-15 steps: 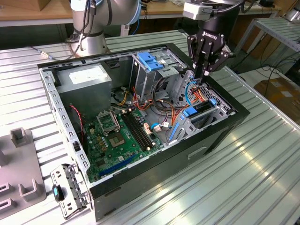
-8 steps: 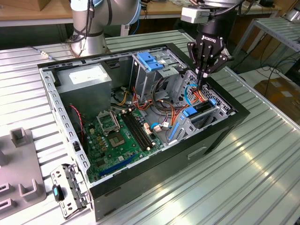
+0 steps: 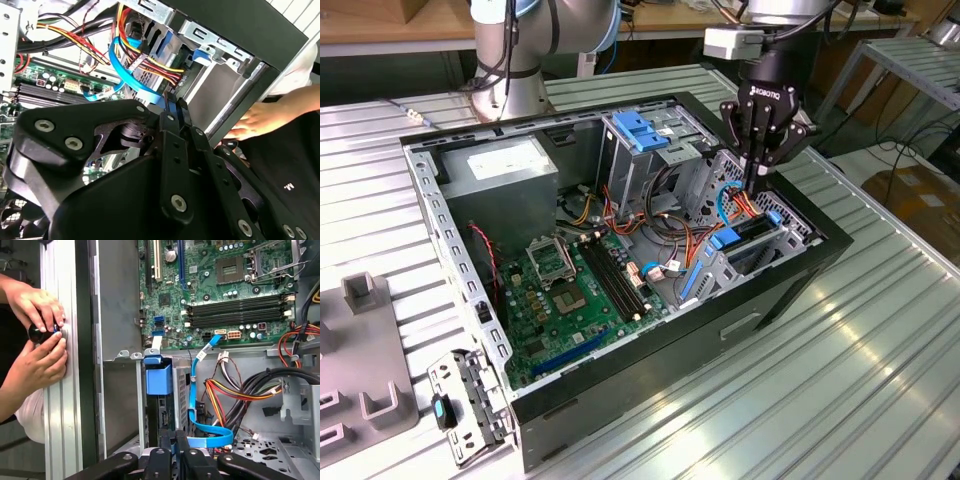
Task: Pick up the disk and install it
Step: 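Insert the second disk wire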
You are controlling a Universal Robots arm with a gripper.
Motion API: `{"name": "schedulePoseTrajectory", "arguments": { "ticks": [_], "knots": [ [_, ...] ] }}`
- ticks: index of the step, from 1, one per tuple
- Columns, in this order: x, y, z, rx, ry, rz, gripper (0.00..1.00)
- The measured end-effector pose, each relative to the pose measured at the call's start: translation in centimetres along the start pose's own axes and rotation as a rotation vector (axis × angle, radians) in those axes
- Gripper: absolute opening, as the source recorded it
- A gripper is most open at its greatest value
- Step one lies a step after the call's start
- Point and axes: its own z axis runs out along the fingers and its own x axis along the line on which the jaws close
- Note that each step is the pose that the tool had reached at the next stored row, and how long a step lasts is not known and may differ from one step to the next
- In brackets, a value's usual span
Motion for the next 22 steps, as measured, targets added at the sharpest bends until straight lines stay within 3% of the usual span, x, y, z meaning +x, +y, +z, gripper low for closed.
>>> {"name": "schedulePoseTrajectory", "arguments": {
  "ticks": [4,5,7,9,11,13,14,17,19,22],
  "knots": [
    [0.14,-0.01,0.14,0.0000,-0.0004,0.000,0.16],
    [0.30,-0.02,0.22,-0.0002,-0.0060,0.000,0.16],
    [0.67,-0.04,0.39,-0.0018,-0.0438,-0.001,0.16],
    [1.06,-0.05,0.59,-0.0028,-0.0673,-0.002,0.16],
    [1.55,-0.07,0.83,-0.0035,-0.0849,-0.002,0.16],
    [2.42,-0.10,1.19,-0.0040,-0.0985,-0.002,0.16],
    [3.00,-0.12,1.43,-0.0042,-0.1026,-0.002,0.16],
    [3.07,-0.10,1.46,-0.0040,-0.1029,-0.003,0.16],
    [3.16,0.18,1.49,0.0006,-0.1067,-0.002,0.16],
    [3.29,0.37,1.57,0.0076,-0.1234,-0.002,0.16]
  ]
}}
